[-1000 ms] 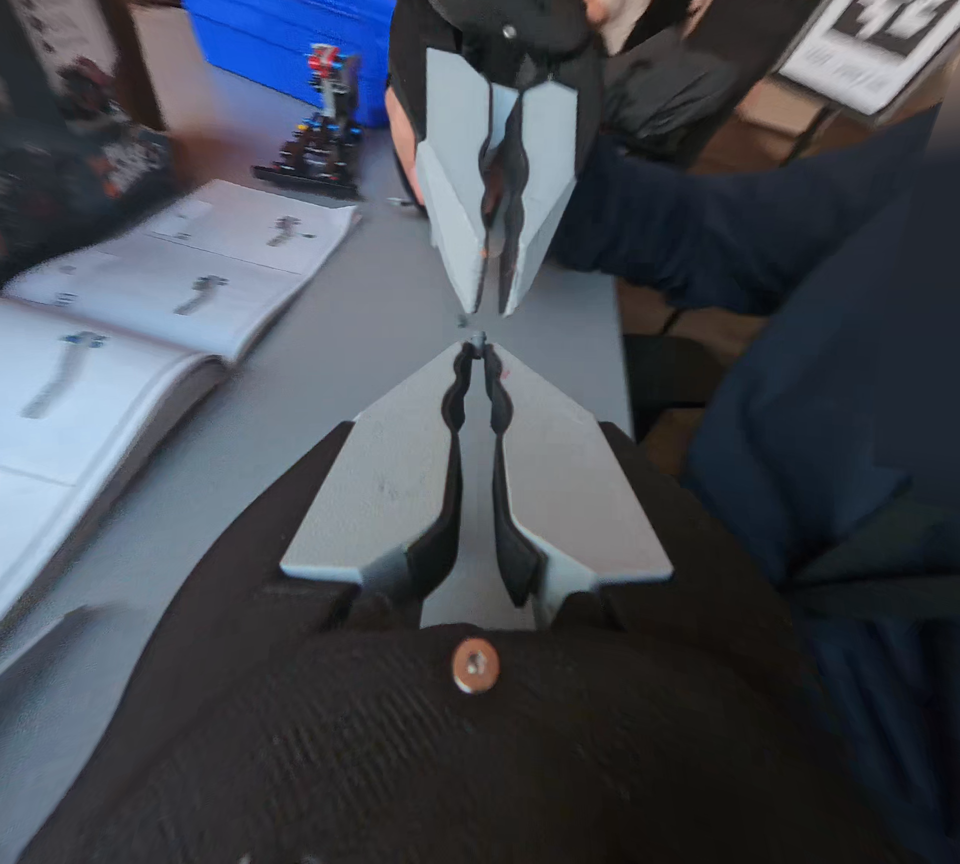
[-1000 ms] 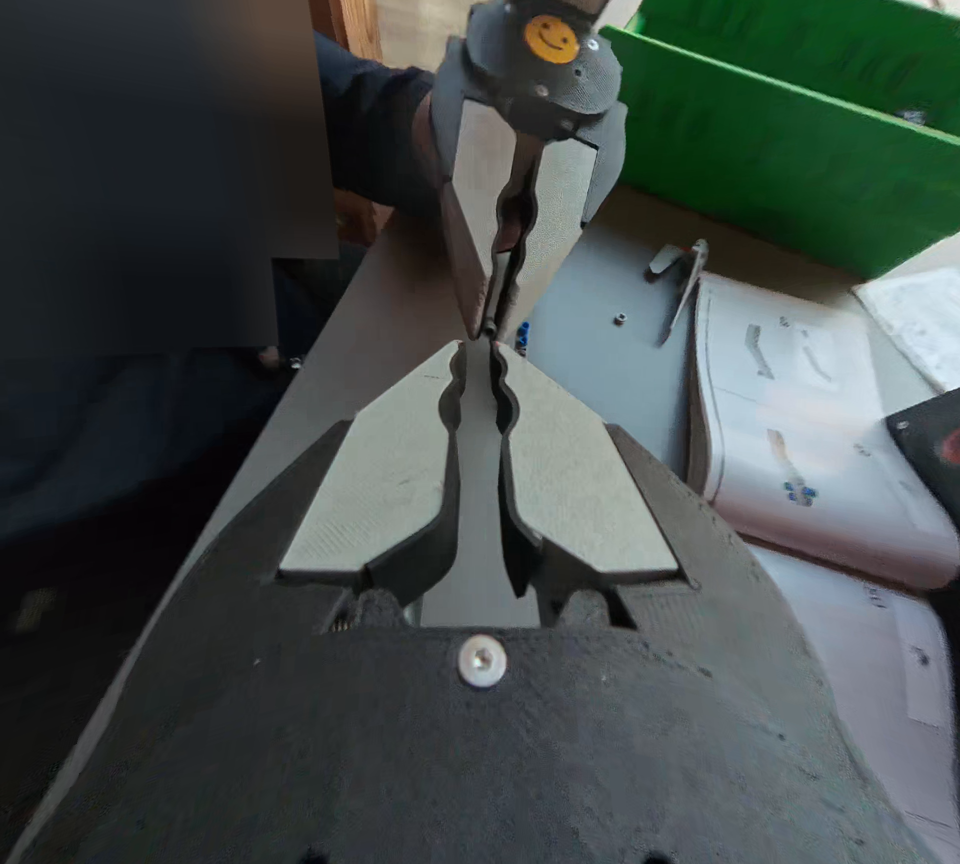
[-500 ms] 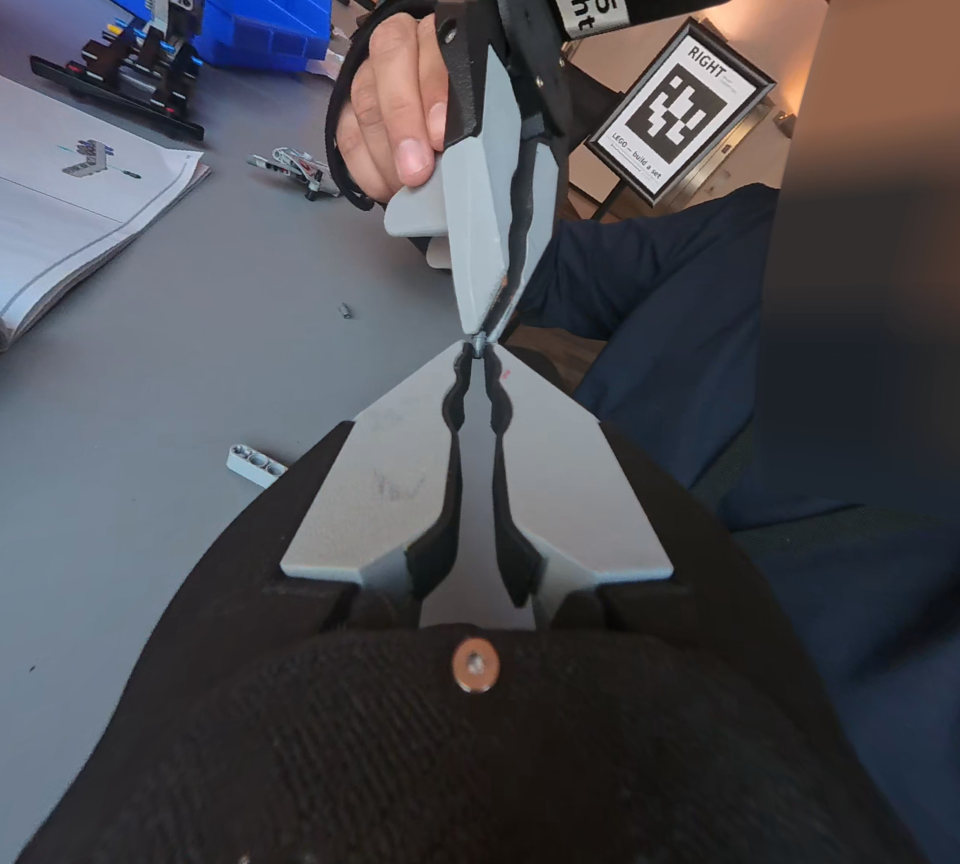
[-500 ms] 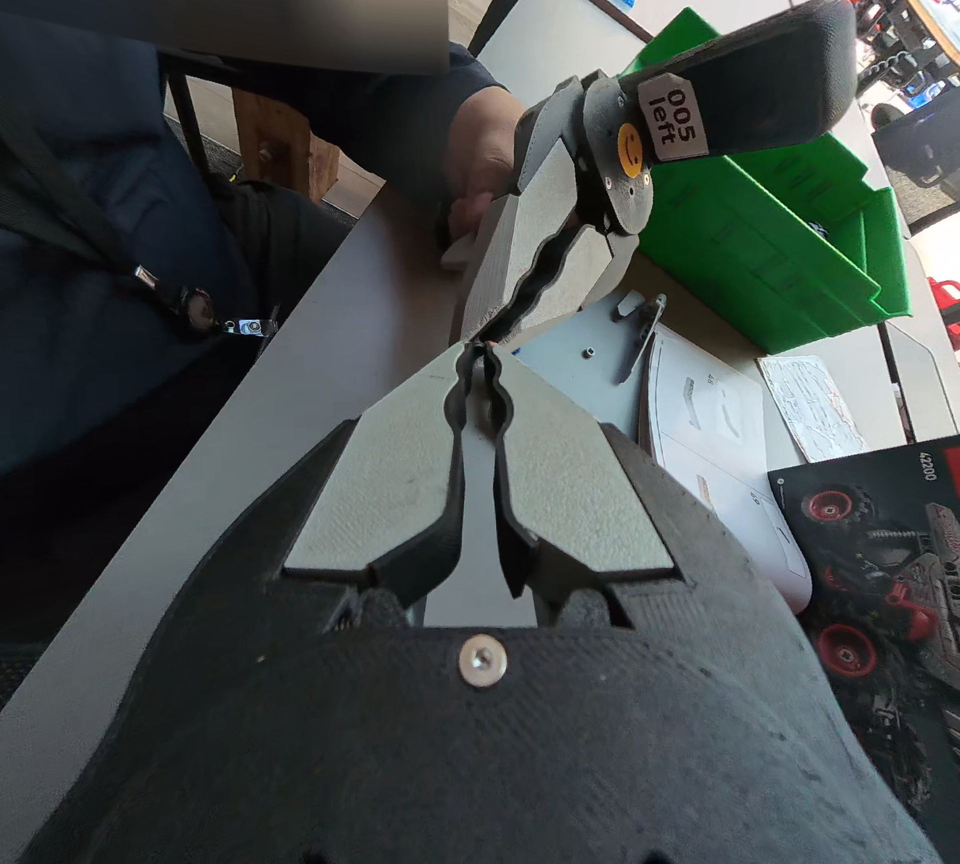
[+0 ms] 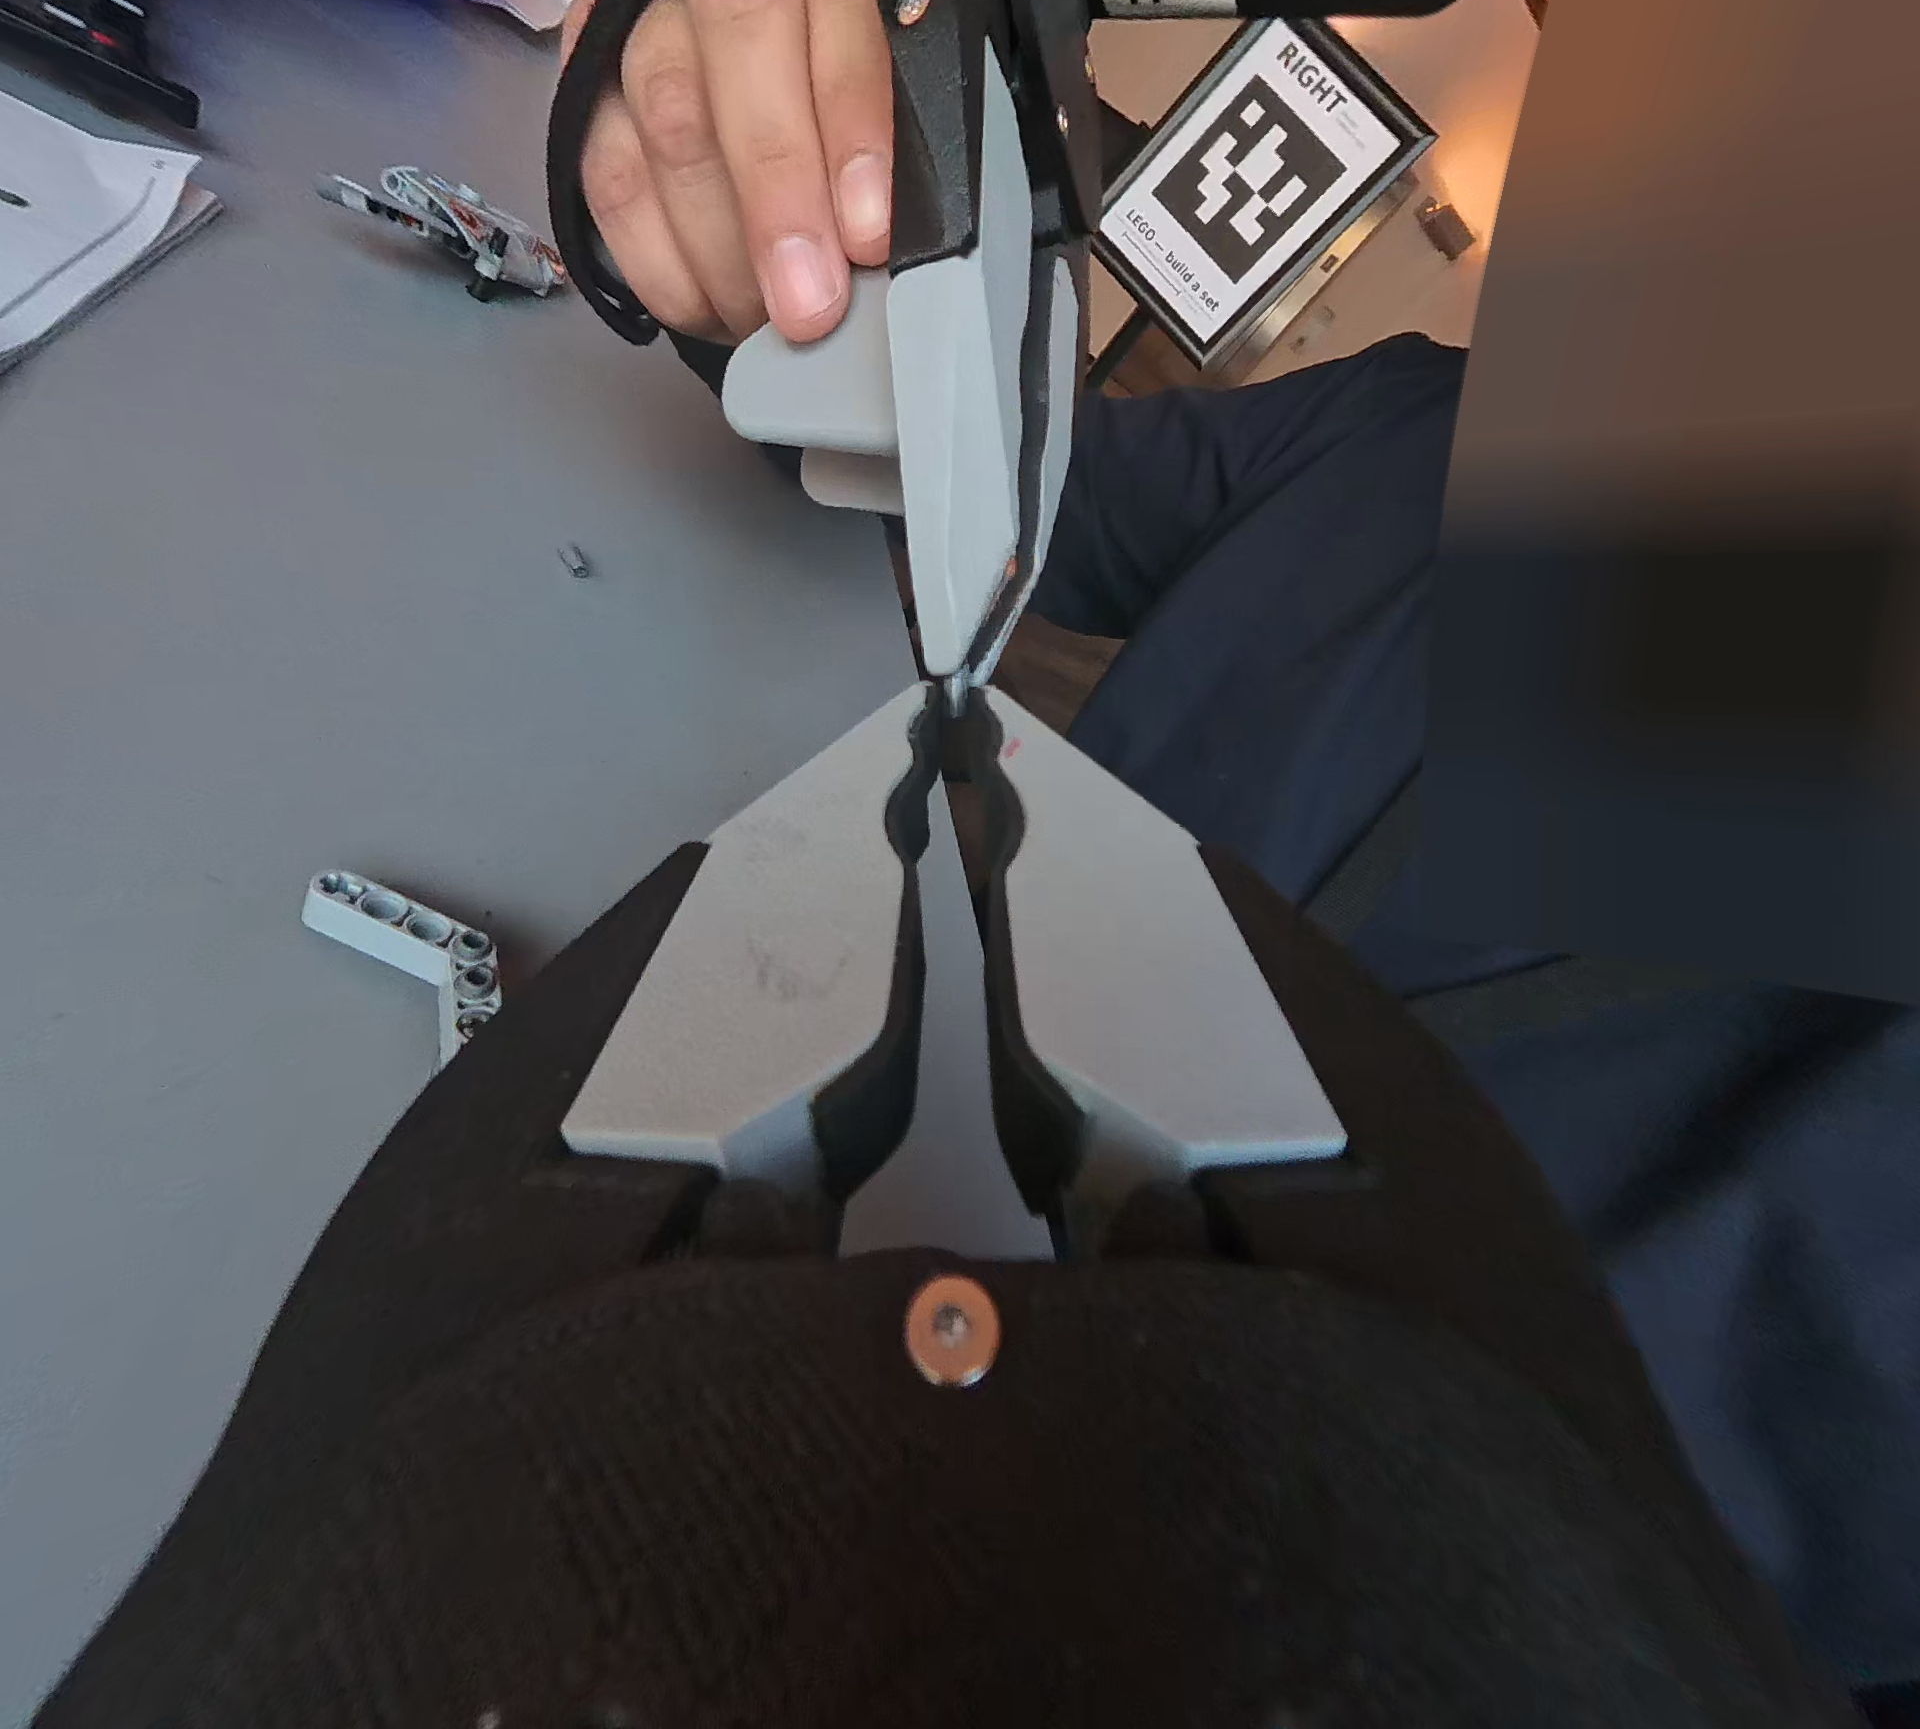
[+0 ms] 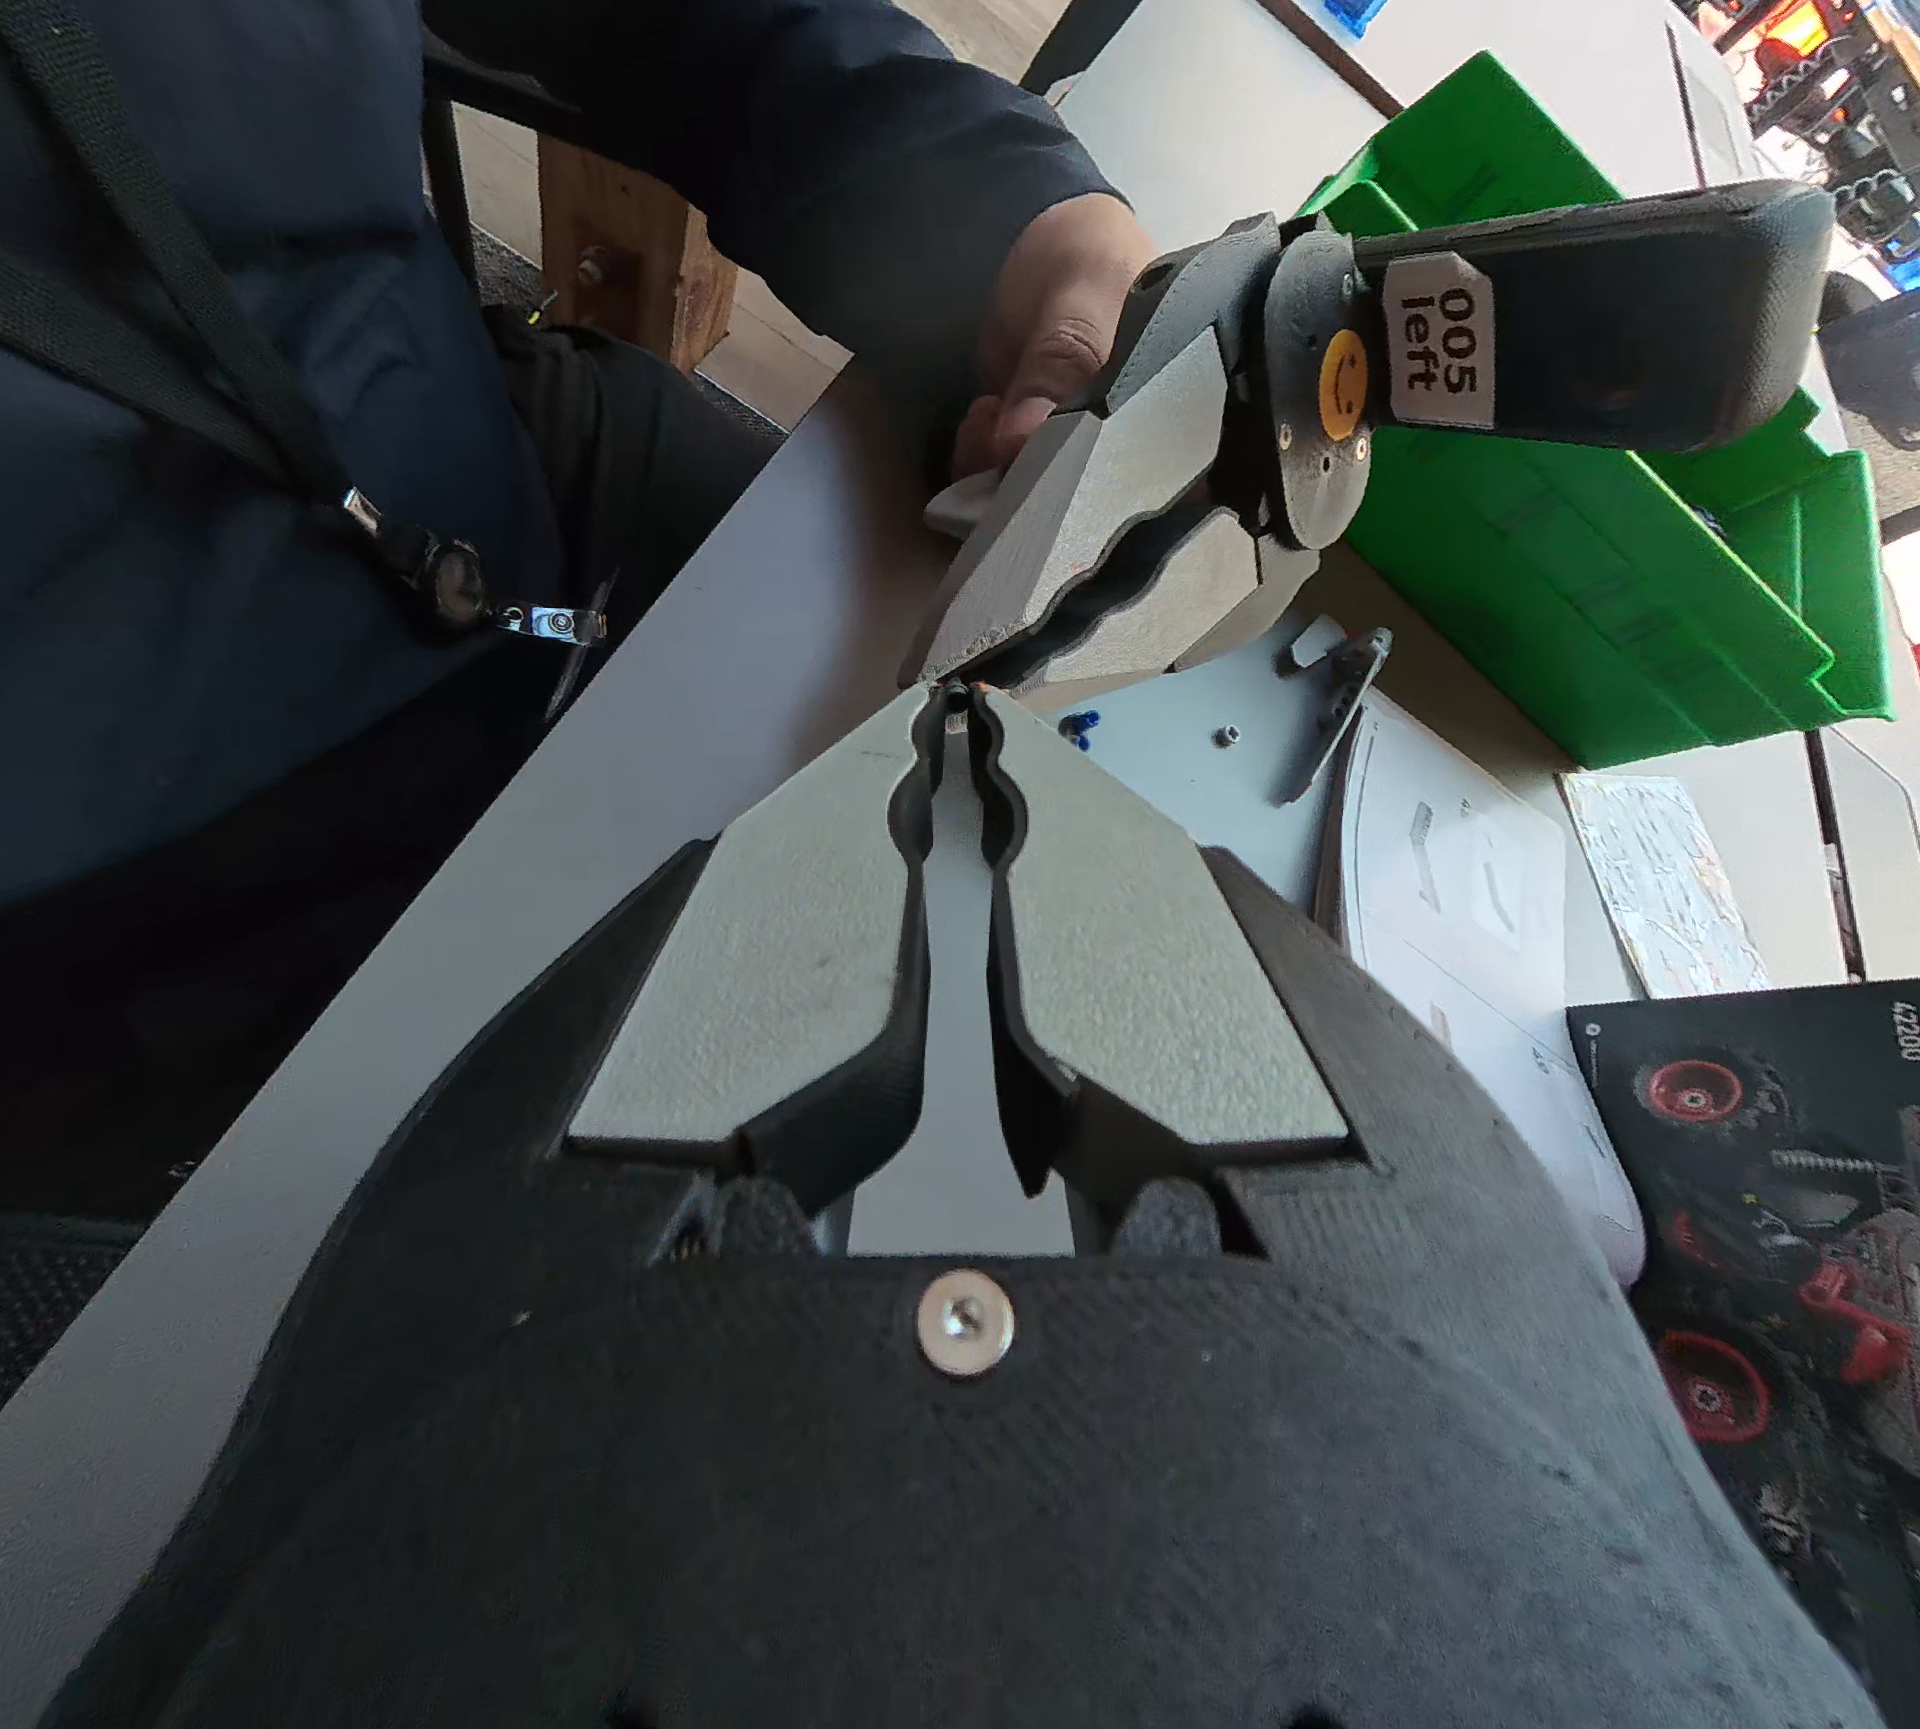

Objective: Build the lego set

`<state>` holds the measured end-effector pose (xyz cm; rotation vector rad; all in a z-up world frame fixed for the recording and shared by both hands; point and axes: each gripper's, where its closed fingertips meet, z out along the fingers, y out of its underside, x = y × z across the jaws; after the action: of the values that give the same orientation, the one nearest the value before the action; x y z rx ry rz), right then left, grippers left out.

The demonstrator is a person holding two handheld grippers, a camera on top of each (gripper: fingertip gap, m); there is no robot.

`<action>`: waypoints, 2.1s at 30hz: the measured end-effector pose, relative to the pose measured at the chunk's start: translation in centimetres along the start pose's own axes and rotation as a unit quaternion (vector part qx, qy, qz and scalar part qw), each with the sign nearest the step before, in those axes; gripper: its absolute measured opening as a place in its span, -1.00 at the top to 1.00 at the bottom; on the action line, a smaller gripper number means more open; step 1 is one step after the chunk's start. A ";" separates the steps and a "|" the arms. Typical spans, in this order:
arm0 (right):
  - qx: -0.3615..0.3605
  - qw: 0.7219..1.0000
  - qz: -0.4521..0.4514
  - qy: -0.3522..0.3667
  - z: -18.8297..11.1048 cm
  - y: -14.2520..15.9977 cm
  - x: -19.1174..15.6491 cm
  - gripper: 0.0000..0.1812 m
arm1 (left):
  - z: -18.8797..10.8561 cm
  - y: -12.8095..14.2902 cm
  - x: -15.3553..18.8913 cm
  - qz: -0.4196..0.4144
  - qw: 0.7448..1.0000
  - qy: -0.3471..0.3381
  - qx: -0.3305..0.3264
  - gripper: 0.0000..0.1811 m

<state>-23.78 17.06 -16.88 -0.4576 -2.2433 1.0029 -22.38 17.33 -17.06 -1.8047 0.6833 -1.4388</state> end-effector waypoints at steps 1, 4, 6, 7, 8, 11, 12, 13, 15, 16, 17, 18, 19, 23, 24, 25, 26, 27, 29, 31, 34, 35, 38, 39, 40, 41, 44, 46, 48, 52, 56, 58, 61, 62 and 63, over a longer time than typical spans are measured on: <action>0.002 1.000 0.004 -0.004 0.0 0.0 -0.1 0.99 | 0.0 0.0 0.1 0.000 1.000 0.002 -0.001 0.99; 0.014 1.000 0.012 -0.010 0.0 -0.3 -0.2 0.99 | 0.0 0.1 0.3 -0.006 1.000 0.012 -0.002 0.99; 0.016 1.000 0.008 -0.012 0.1 -0.3 -0.3 0.99 | 0.1 0.2 0.4 -0.012 1.000 0.019 -0.004 0.99; 0.016 1.000 0.002 -0.010 0.1 -0.4 -0.3 0.99 | 0.1 0.3 0.5 -0.015 1.000 0.023 -0.005 0.99; 0.016 1.000 -0.006 -0.007 0.1 -0.4 -0.4 0.99 | 0.1 0.3 0.5 -0.016 1.000 0.025 -0.006 0.99; 0.016 1.000 -0.014 -0.008 0.2 -0.3 -0.6 0.96 | 0.2 0.5 0.7 -0.017 0.999 0.032 -0.012 0.99; 0.014 1.000 -0.013 -0.015 0.3 -0.2 -0.8 0.97 | 0.3 0.7 0.7 -0.017 0.999 0.032 -0.018 0.99; 0.011 1.000 -0.013 -0.022 0.4 -0.1 -1.1 0.97 | 0.4 0.9 0.7 -0.016 0.999 0.031 -0.024 0.99; 0.007 1.000 -0.016 -0.023 0.4 -0.1 -1.2 0.99 | 0.4 1.0 0.7 -0.017 0.999 0.032 -0.024 0.99; 0.009 1.000 -0.016 -0.019 0.4 -0.2 -1.1 0.99 | 0.3 0.8 0.8 -0.021 0.999 0.036 -0.017 0.99; 0.011 1.000 -0.015 -0.016 0.3 -0.2 -0.9 0.99 | 0.3 0.7 0.7 -0.023 0.999 0.037 -0.013 0.99; 0.011 1.000 -0.015 -0.015 0.3 -0.2 -0.9 0.99 | 0.3 0.7 0.7 -0.025 0.999 0.036 -0.013 0.99; 0.010 1.000 -0.014 -0.015 0.3 -0.1 -0.9 0.98 | 0.3 0.7 0.6 -0.026 0.999 0.036 -0.016 0.99; 0.014 1.000 -0.019 -0.020 0.3 -0.3 -1.1 0.98 | 0.4 0.9 0.9 -0.028 0.998 0.046 -0.019 0.99; 0.015 0.999 -0.021 -0.020 0.3 -0.4 -1.2 0.98 | 0.4 0.9 0.9 -0.028 0.998 0.049 -0.020 0.99; 0.016 0.999 -0.024 -0.021 0.3 -0.4 -1.3 0.98 | 0.5 1.0 1.0 -0.027 0.998 0.050 -0.021 0.99; 0.017 0.999 -0.024 -0.024 0.4 -0.4 -1.4 0.98 | 0.5 1.0 1.1 -0.026 0.998 0.051 -0.023 0.99; 0.018 0.999 -0.022 -0.027 0.4 -0.5 -1.5 0.98 | 0.5 1.1 1.1 -0.025 0.998 0.051 -0.026 0.99; 0.020 0.999 -0.022 -0.032 0.4 -0.5 -1.6 0.99 | 0.6 1.2 1.2 -0.025 0.998 0.053 -0.028 0.99; 0.021 0.999 -0.027 -0.031 0.4 -0.6 -1.7 0.99 | 0.6 1.2 1.3 -0.026 0.998 0.056 -0.028 0.99; 0.022 0.999 -0.023 -0.025 0.4 -0.7 -1.4 0.99 | 0.3 1.0 1.4 -0.028 0.998 0.060 -0.021 0.99; 0.023 0.999 -0.012 -0.022 0.4 -0.8 -1.2 0.99 | 0.1 0.8 1.3 -0.025 0.998 0.053 -0.015 0.99; 0.021 0.999 0.027 -0.006 0.2 -0.3 0.2 0.99 | -1.4 0.7 0.8 -0.007 1.000 0.008 -0.025 0.88; 0.012 0.999 0.044 0.009 0.1 0.2 1.1 0.99 | -2.2 0.7 0.2 0.007 0.999 -0.035 -0.030 0.80; -0.003 0.998 0.067 0.021 0.0 1.1 1.9 0.99 | -3.1 0.8 -0.8 0.028 0.995 -0.093 -0.038 0.77; -0.026 0.995 0.094 0.029 0.1 2.2 2.6 0.99 | -4.1 1.0 -2.0 0.049 0.985 -0.157 -0.058 0.72; -0.103 0.978 0.178 0.024 1.1 5.8 3.4 0.99 | -5.9 1.7 -3.5 0.093 0.956 -0.263 -0.091 0.64; -0.119 0.968 0.218 0.012 2.0 6.9 3.4 0.99 | -6.0 2.2 -4.1 0.097 0.949 -0.283 -0.095 0.66; -0.131 0.962 0.237 0.019 2.5 7.3 3.8 0.99 | -6.2 3.1 -5.4 0.100 0.941 -0.301 -0.113 0.66; -0.151 0.953 0.263 0.015 3.2 7.4 4.0 0.99 | -6.3 4.2 -7.6 0.094 0.933 -0.310 -0.157 0.66; -0.171 0.945 0.278 0.003 3.6 7.9 3.6 0.99 | -5.7 4.3 -7.7 0.109 0.934 -0.294 -0.173 0.86; -0.172 0.942 0.287 -0.004 3.7 8.0 3.5 0.99 | -5.5 4.4 -7.7 0.111 0.934 -0.290 -0.176 0.92; -0.185 0.939 0.290 -0.006 3.8 8.4 3.4 1.00 | -5.4 4.1 -7.7 0.112 0.936 -0.287 -0.168 0.96; -0.193 0.938 0.287 -0.006 3.9 8.6 3.4 1.00 | -5.4 3.9 -7.6 0.113 0.938 -0.283 -0.163 0.96; -0.198 0.938 0.284 -0.008 3.9 8.6 3.4 1.00 | -5.4 3.8 -7.5 0.112 0.940 -0.280 -0.158 0.96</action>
<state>-28.38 22.35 -23.99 -1.3366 -2.3814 0.8038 -29.33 19.73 -23.89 -2.1648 0.8099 -0.6356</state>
